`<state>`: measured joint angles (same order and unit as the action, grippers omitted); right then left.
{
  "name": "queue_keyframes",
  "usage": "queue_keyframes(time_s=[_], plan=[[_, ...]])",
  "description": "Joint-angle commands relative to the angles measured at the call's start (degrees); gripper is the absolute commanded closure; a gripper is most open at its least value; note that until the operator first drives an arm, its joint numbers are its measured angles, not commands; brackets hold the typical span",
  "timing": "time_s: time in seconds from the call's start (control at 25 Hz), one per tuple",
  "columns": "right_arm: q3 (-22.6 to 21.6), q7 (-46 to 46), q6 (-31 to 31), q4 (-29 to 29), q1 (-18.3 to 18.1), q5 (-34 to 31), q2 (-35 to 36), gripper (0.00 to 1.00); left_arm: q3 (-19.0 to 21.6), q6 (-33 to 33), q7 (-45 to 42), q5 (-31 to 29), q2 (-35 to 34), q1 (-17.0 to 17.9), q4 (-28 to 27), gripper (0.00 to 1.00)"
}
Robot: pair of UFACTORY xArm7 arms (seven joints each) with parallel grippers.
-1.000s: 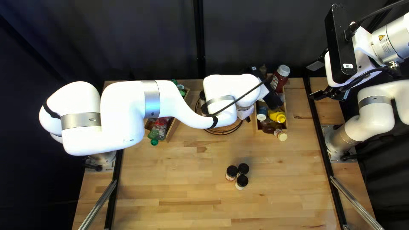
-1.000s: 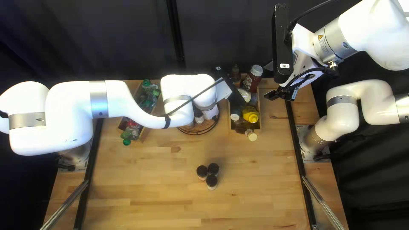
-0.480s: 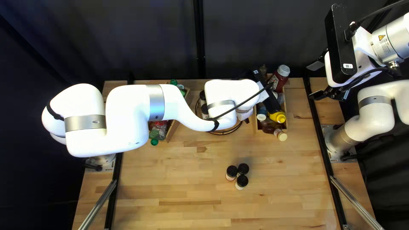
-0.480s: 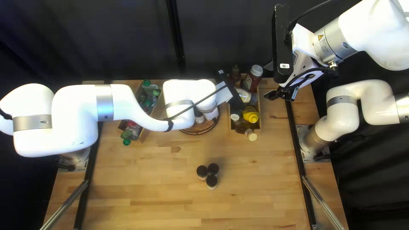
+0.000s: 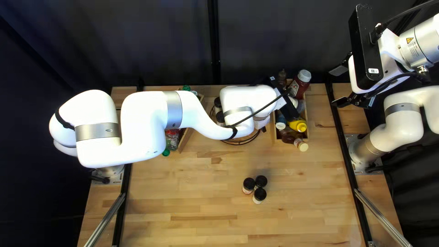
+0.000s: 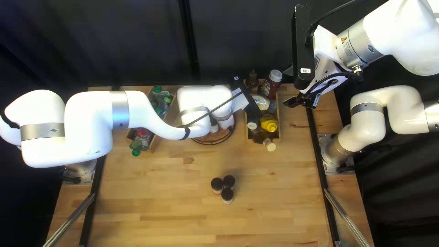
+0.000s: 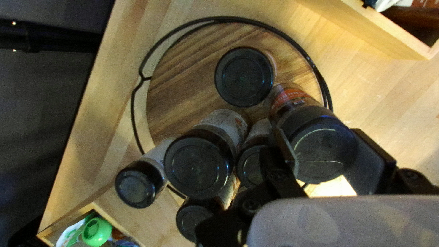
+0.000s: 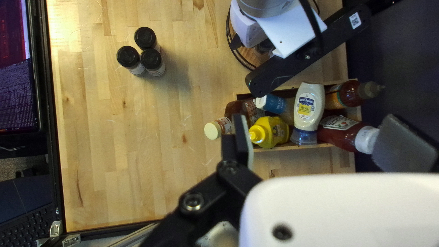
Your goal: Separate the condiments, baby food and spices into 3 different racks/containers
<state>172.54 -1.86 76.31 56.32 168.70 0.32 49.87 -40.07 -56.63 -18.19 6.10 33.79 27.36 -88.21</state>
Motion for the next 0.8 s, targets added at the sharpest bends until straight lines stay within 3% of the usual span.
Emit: queue_keyframes(time_s=[0.04, 0.6, 0.64, 0.72, 0.76, 0.8], plan=[[0.0, 0.0, 0.0, 0.0, 0.0, 0.0, 0.0, 0.0, 0.9, 0.9, 0.9, 1.4, -0.1, -0.7, 0.4, 0.99], [0.0, 0.0, 0.0, 0.0, 0.0, 0.0, 0.0, 0.0, 2.3, 1.7, 3.3, 4.3, -0.8, -2.8, 1.5, 0.91], [0.0, 0.0, 0.0, 0.0, 0.0, 0.0, 0.0, 0.0, 2.3, 1.7, 3.4, 4.4, -0.8, -2.8, 1.5, 0.86], [0.0, 0.0, 0.0, 0.0, 0.0, 0.0, 0.0, 0.0, 2.5, 1.6, 3.5, 4.5, -0.8, -3.0, 1.4, 0.51], [0.0, 0.0, 0.0, 0.0, 0.0, 0.0, 0.0, 0.0, 2.5, 1.4, 3.6, 4.5, -0.8, -3.0, 1.2, 0.28], [0.0, 0.0, 0.0, 0.0, 0.0, 0.0, 0.0, 0.0, 2.6, 1.3, 3.7, 4.6, -0.9, -3.0, 1.2, 0.19]])
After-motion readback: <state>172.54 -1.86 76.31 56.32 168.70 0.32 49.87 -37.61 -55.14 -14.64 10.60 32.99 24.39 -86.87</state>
